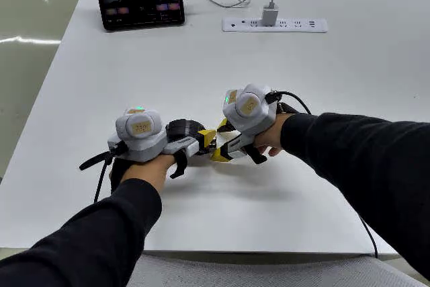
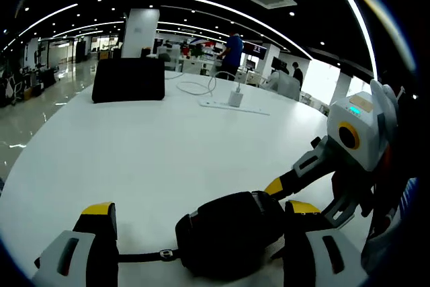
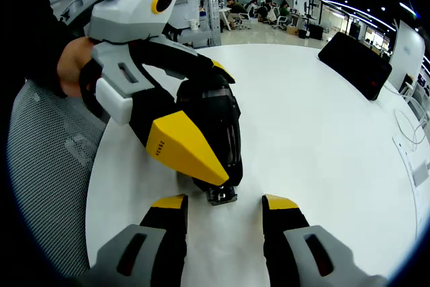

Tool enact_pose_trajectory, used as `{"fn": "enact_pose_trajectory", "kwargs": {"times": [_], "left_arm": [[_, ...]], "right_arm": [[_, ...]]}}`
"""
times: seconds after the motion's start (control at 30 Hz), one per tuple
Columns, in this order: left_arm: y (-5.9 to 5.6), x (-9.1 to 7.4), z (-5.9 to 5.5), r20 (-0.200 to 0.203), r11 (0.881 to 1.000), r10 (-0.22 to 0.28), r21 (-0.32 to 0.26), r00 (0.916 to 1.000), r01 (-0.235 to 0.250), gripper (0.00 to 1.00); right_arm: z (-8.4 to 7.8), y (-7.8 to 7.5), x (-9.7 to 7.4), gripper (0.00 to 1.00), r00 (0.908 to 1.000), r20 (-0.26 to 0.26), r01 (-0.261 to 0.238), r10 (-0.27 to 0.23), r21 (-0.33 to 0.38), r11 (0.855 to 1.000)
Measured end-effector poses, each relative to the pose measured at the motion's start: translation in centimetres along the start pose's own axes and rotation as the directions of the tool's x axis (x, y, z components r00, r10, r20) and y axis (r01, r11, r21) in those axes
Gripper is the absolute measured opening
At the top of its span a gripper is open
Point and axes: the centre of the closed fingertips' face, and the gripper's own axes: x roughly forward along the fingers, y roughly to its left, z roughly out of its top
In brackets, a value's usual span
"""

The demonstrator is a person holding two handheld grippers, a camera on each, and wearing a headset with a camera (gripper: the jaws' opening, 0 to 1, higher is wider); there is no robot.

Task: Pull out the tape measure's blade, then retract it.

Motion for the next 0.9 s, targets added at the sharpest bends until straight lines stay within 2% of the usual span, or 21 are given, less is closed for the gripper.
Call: {"fn": "enact_pose_trajectory", "kwargs": {"times": [0.03, 0.17, 0.27, 0.37, 0.43, 0.47, 0.5, 0.53, 0.6, 0.7, 0.9], "left_arm": [[-0.3, 0.0, -0.1, -0.003, 1.000, -0.016, -0.006, 0.9999, 0.016, 1.00], [-0.5, -0.3, 0.2, 0.012, 1.000, -0.020, 0.018, 0.9997, 0.019, 1.00], [-0.7, -0.4, 0.2, 0.010, 0.999, -0.035, 0.014, 0.9993, 0.035, 1.00], [-1.0, -0.5, 0.1, -0.001, 0.998, -0.056, 0.030, 0.9984, 0.056, 1.00], [-0.9, -0.6, 0.0, -0.007, 0.998, -0.058, 0.031, 0.9983, 0.058, 1.00], [-1.4, -0.7, -0.3, -0.028, 0.995, -0.097, -0.002, 0.9949, 0.097, 1.00], [-1.1, -0.8, -0.7, -0.055, 0.995, -0.095, -0.024, 0.9939, 0.094, 1.00], [-0.9, -0.8, -0.6, -0.049, 0.996, -0.086, -0.016, 0.9951, 0.086, 1.00], [-0.7, -0.9, -0.1, -0.022, 0.997, -0.082, 0.014, 0.9964, 0.082, 1.00], [-0.8, -1.0, 0.0, -0.028, 0.996, -0.087, 0.035, 0.9958, 0.088, 1.00], [-1.1, -0.8, 0.4, -0.023, 0.994, -0.096, 0.054, 0.9951, 0.097, 1.00]], "right_arm": [[-0.1, 0.0, 0.0, 0.45, 1.0000, -0.002, -0.001, 0.001, 0.005, 1.000], [-0.1, 0.0, 0.0, 0.49, 1.0000, -0.001, 0.002, -0.002, 0.002, 1.000], [0.1, 0.1, -0.1, 0.61, 0.9999, 0.011, 0.004, -0.004, 0.021, 1.000], [0.2, -0.1, -0.4, 0.68, 0.9997, 0.021, 0.014, -0.015, 0.032, 0.999], [0.3, -0.5, -0.7, 0.75, 0.9979, 0.037, 0.051, -0.054, 0.080, 0.995], [0.5, -0.9, -0.8, 0.77, 0.9958, 0.050, 0.072, -0.077, 0.105, 0.992], [0.6, -1.7, -1.2, 0.80, 0.9915, 0.063, 0.106, -0.113, 0.110, 0.988], [0.7, -2.2, -1.5, 0.84, 0.9881, 0.070, 0.128, -0.137, 0.124, 0.984], [0.8, -2.6, -2.2, 0.86, 0.9841, 0.085, 0.141, -0.156, 0.160, 0.977], [0.4, -3.9, -2.6, 0.90, 0.9763, 0.093, 0.176, -0.196, 0.188, 0.966], [0.1, -4.1, -3.5, 0.97, 0.9687, 0.109, 0.196, -0.223, 0.215, 0.957]]}}
